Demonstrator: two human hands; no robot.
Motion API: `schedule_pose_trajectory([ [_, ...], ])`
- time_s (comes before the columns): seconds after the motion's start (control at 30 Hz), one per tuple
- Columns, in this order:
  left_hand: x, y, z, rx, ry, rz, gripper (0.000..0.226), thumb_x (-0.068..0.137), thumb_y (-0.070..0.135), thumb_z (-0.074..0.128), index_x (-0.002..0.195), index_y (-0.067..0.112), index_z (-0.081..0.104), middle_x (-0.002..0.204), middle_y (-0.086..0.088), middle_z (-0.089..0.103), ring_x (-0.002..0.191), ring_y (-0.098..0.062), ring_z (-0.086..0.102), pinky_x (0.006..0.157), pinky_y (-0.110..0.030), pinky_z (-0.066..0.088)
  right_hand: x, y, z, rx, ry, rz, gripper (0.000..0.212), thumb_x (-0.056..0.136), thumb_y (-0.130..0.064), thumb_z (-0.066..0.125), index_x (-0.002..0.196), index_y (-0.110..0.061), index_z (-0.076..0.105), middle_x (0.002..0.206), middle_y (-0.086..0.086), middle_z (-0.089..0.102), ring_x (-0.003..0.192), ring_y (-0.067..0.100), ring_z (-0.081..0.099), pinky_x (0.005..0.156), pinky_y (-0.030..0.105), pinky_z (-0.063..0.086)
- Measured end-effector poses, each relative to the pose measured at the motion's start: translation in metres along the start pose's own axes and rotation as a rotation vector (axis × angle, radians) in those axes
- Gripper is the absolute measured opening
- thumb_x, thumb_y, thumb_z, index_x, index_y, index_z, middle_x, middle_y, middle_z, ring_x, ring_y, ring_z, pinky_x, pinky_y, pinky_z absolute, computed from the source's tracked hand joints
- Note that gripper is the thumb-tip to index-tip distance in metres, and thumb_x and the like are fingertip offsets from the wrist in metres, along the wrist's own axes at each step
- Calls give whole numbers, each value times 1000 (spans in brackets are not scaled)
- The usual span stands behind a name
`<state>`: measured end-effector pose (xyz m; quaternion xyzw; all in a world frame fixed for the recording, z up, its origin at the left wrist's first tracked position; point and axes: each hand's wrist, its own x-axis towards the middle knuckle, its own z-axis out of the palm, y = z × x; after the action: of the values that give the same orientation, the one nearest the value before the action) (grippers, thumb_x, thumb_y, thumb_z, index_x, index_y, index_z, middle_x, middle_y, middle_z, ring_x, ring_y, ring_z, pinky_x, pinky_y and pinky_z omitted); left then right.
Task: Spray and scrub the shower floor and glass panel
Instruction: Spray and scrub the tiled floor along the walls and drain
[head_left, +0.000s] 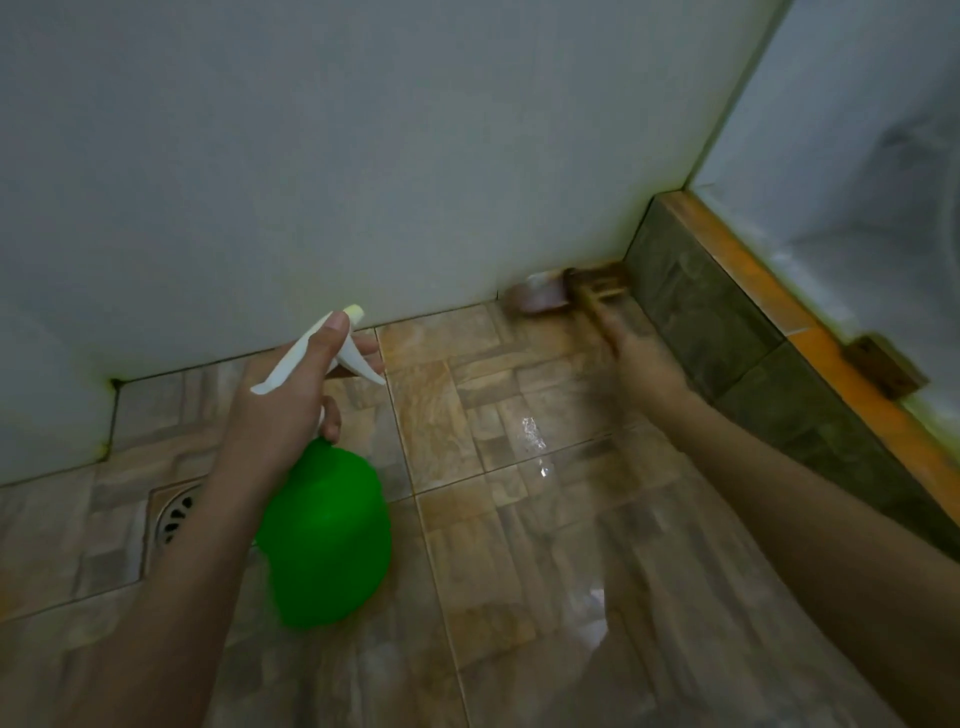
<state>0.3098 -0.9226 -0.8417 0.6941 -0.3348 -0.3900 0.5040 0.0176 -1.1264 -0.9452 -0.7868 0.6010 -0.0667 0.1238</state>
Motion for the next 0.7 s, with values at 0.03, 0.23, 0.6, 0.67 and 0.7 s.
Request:
schedule_pose_trajectory([
  [0.03, 0, -1, 0, -9, 17, 8, 39, 83, 78, 50, 103, 54, 74, 105, 7, 79, 41, -11, 47, 64, -35, 46, 0, 4, -3, -23, 2, 83, 49, 101, -24, 35, 149, -34, 26, 111, 16, 59, 95, 37, 60, 79, 39, 47],
  [0.23, -1, 0, 1, -10, 64, 13, 32, 98, 63, 48, 113, 47, 70, 99, 22, 77, 38, -9, 45, 62, -32, 43, -25, -81, 34, 214, -83, 19, 41, 102, -32, 28, 142, -30, 40, 112, 6, 59, 93, 26, 59, 77, 33, 43],
  [0.6, -24, -3, -49, -26, 116, -27, 26, 100, 59, 48, 110, 48, 69, 107, 11, 78, 37, -11, 40, 51, -25, 40, -48, -122, 19, 161, -89, 177, 40, 102, -11, 35, 141, -8, 41, 125, 19, 57, 109, 35, 58, 88, 42, 47],
  [0.67, -30, -9, -58, -9, 143, -16, 25, 99, 59, 49, 108, 48, 70, 109, 9, 78, 42, -16, 43, 50, -25, 40, -61, -177, 44, 152, -208, -9, 36, 102, -11, 35, 136, -5, 45, 120, 16, 60, 105, 33, 60, 85, 40, 48],
  [0.7, -33, -12, -63, -11, 156, -10, 25, 98, 59, 50, 106, 48, 71, 111, 7, 78, 43, -17, 44, 48, -23, 40, -67, -198, 60, 169, -228, -101, 40, 102, -9, 33, 141, -7, 40, 116, 14, 60, 102, 32, 60, 85, 40, 48],
])
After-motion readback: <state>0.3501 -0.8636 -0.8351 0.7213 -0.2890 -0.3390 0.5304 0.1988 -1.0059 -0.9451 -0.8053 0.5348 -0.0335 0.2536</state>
